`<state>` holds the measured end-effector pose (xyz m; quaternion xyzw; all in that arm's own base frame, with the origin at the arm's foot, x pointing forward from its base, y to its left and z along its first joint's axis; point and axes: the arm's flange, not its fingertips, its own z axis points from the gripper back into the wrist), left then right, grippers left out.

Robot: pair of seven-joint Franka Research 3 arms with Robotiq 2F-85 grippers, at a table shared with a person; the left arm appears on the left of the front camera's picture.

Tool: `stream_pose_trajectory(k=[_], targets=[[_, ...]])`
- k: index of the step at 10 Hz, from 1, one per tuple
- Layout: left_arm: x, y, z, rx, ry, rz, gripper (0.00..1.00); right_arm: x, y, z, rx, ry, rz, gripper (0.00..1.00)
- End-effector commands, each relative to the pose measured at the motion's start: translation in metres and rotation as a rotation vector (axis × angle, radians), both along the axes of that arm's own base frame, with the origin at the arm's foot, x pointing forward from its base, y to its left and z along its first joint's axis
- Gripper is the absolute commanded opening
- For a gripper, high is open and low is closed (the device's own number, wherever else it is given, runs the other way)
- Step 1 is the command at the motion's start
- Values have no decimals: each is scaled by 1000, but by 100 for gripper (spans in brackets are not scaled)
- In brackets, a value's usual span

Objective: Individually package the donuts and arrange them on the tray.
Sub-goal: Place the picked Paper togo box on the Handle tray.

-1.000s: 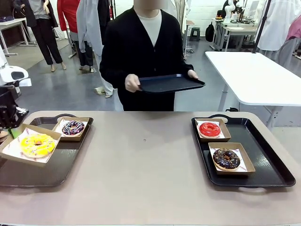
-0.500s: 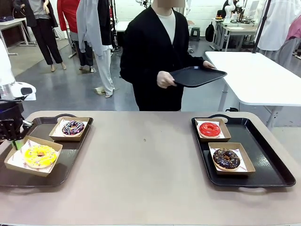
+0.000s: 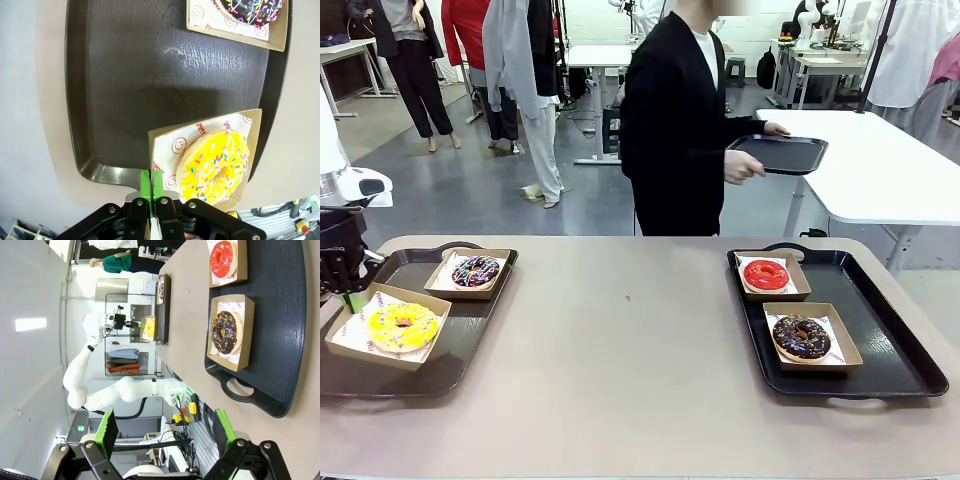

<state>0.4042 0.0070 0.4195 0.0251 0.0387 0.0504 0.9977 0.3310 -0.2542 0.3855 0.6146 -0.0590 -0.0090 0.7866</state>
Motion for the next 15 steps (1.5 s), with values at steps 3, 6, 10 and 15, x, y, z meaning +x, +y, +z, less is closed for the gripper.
stream_pose_trajectory(k=[3,6,10,15], targets=[[0,0,0,0,0,0,1,0,-1,0,1,1,-2,100],[7,4,-18,-39,-26,-35,1,0,-1,0,1,1,-2,100],[14,16,-36,-105,-80,-16,1,0,-1,0,1,1,-2,100],[22,13,-50,-85,-108,-104,1,0,-1,0,1,1,-2,100]])
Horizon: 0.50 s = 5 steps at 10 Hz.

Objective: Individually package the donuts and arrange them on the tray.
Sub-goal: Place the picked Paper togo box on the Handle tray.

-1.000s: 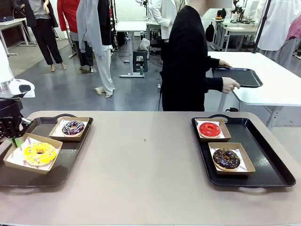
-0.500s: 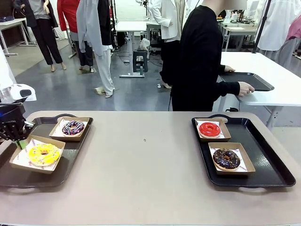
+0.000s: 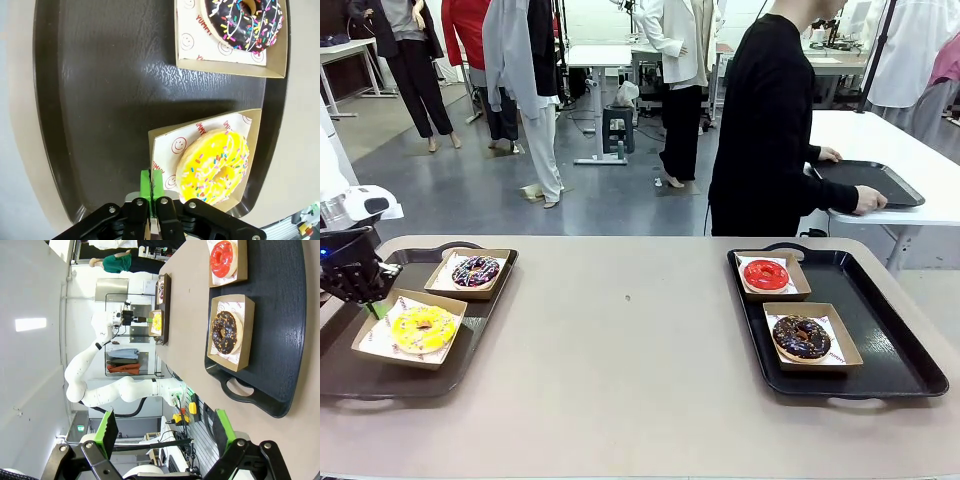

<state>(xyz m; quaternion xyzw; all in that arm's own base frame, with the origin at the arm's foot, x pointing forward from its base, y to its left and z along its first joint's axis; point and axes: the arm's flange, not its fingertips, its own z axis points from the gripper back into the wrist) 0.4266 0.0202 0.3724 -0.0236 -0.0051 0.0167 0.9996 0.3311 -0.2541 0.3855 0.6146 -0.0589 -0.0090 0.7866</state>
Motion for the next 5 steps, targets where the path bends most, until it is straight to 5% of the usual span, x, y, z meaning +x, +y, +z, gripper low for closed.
stream_pose_trajectory(k=[1,3,4,5], targets=[[1,-2,-5,20,-29,-55,1,0,-1,0,1,1,-2,100],[4,-4,-7,27,-36,-74,5,0,-1,0,1,1,-2,100],[4,-5,-7,30,-35,-73,61,0,-1,0,1,1,-2,100],[4,-5,-8,33,-34,-74,65,0,-1,0,1,1,-2,100]])
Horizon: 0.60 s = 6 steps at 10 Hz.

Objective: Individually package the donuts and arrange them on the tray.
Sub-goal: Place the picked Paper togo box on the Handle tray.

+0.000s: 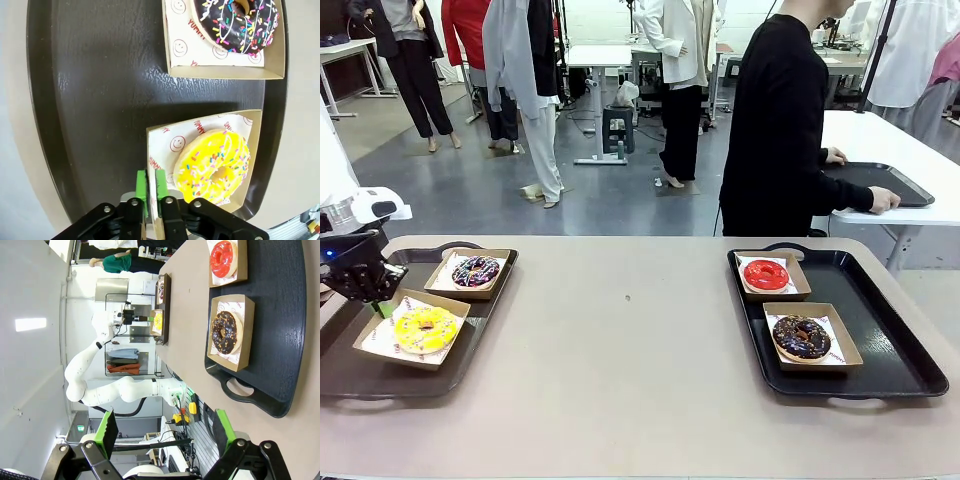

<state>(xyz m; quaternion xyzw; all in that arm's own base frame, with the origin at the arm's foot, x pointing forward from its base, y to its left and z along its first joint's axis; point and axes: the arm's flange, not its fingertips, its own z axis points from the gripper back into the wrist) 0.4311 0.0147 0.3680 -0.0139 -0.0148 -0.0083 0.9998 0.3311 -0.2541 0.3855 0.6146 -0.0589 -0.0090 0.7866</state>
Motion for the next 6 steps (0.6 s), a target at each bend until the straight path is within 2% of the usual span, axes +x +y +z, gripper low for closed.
stream_pose_trajectory(k=[1,3,4,5,6], targets=[[0,1,-3,16,-13,-22,100,0,-1,0,1,1,-2,100],[-2,2,0,26,-20,-19,100,0,-1,0,1,1,-2,100],[-4,3,5,26,-28,-20,81,0,-1,0,1,1,-2,100],[-7,5,14,15,-34,-16,50,0,-1,0,1,1,-2,100],[-12,6,22,1,-49,-25,100,0,-1,0,1,1,-2,100]])
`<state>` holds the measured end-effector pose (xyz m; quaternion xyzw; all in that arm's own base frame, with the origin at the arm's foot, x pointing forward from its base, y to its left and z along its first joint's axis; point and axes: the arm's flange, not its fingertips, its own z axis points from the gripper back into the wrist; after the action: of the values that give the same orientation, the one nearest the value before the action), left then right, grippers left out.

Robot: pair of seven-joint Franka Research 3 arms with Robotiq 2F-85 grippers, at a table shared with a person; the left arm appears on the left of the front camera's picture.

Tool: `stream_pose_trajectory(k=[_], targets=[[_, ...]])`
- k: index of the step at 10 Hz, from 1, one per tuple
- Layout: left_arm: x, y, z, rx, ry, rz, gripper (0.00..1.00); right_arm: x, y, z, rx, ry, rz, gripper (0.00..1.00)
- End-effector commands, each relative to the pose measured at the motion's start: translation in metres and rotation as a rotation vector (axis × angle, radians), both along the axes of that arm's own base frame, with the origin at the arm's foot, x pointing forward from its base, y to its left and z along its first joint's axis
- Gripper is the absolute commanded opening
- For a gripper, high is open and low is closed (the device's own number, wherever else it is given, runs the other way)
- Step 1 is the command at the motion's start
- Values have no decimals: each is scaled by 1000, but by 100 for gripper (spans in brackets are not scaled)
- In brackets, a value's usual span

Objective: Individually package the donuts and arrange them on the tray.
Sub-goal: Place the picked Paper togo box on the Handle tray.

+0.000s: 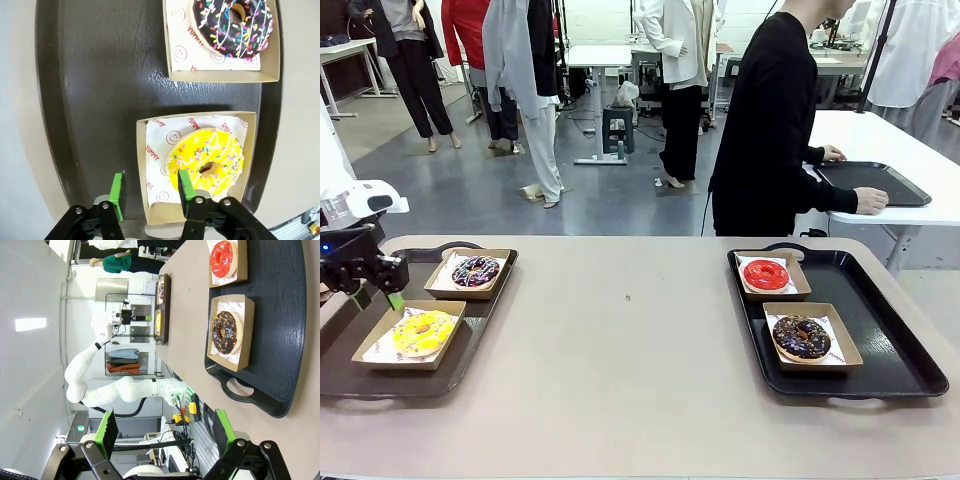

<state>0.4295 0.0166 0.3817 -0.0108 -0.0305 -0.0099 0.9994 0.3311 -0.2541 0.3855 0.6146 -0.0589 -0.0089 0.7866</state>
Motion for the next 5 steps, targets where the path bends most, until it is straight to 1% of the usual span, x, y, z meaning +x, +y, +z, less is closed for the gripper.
stream_pose_trajectory(k=[1,2,3,4,5], targets=[[-16,7,17,-23,-22,-28,70,0,-1,0,2,1,-2,100],[-22,9,25,-46,-26,-35,100,0,-1,0,2,1,-2,100],[-28,10,32,-47,-37,-49,90,0,-1,0,2,1,-2,100],[-34,11,42,-62,-46,-65,100,0,-1,0,2,1,-2,100],[-40,11,51,-70,-58,-77,100,0,-1,0,2,1,-2,100]])
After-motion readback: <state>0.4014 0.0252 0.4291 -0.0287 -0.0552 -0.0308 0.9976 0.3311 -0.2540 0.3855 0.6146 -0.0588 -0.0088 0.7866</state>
